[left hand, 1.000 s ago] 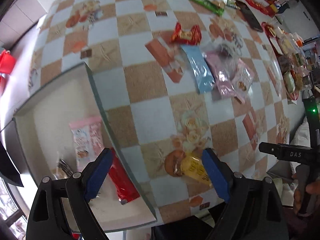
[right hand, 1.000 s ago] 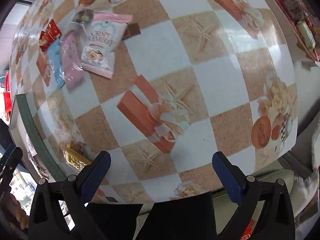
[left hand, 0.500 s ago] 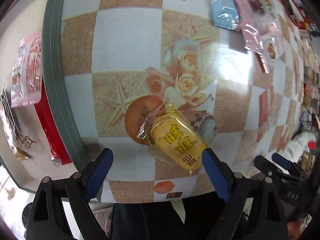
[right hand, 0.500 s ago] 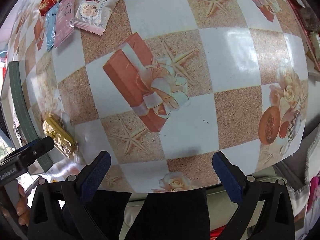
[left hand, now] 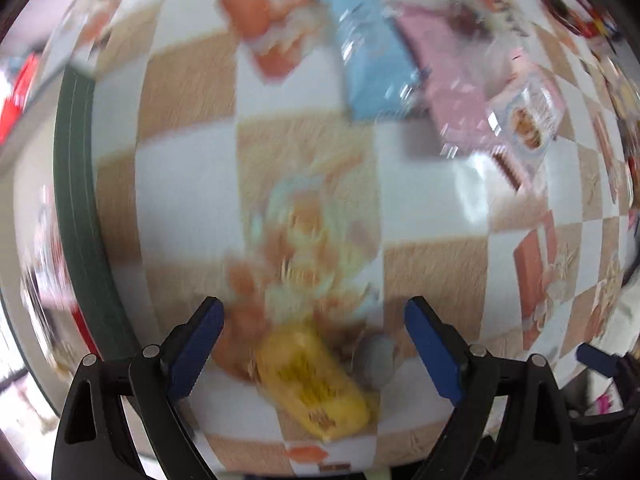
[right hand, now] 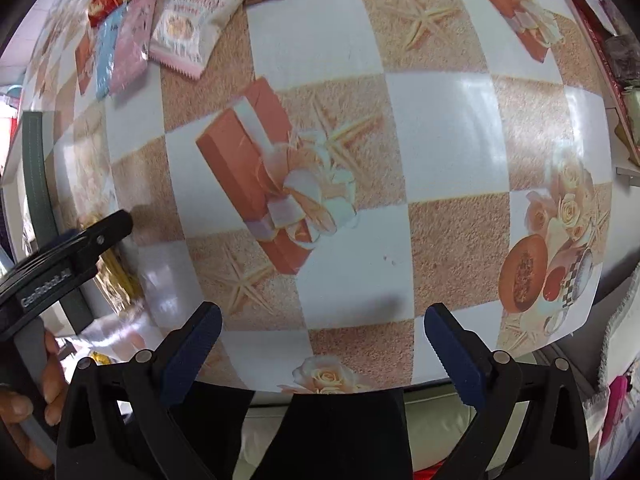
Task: Organize snacks
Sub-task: 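Move both tools back to the remaining snacks on the table, then grasp another Crispy Cranberry pack with right tool while left tool grasps yellow Wangwang pack, then lower both packs into the white box and open both tools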
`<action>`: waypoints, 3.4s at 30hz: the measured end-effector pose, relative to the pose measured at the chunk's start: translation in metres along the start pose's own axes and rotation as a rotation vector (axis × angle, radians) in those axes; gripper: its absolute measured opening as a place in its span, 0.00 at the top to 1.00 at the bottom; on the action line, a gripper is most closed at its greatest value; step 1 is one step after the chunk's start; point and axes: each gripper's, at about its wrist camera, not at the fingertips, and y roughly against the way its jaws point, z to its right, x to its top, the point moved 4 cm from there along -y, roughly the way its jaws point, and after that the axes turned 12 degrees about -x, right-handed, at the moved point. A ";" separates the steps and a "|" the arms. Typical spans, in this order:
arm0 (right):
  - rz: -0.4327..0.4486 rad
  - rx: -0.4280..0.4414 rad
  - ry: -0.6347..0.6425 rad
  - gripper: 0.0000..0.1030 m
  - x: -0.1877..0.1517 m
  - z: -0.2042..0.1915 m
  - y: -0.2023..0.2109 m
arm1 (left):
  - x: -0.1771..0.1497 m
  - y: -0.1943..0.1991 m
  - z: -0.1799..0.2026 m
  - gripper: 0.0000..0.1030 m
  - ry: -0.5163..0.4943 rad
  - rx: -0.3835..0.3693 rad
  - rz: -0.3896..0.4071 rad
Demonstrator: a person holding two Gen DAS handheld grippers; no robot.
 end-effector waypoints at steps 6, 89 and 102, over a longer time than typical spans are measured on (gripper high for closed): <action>0.065 0.097 -0.129 0.01 0.041 0.008 0.026 | 0.003 0.037 -0.005 0.09 -0.056 0.014 0.035; 0.130 0.185 -0.036 0.62 0.019 0.001 0.045 | -0.004 0.149 -0.085 0.62 -0.141 -0.172 -0.003; 0.192 0.119 0.171 0.62 0.040 -0.079 0.084 | 0.001 0.117 -0.109 0.62 0.022 -0.148 0.139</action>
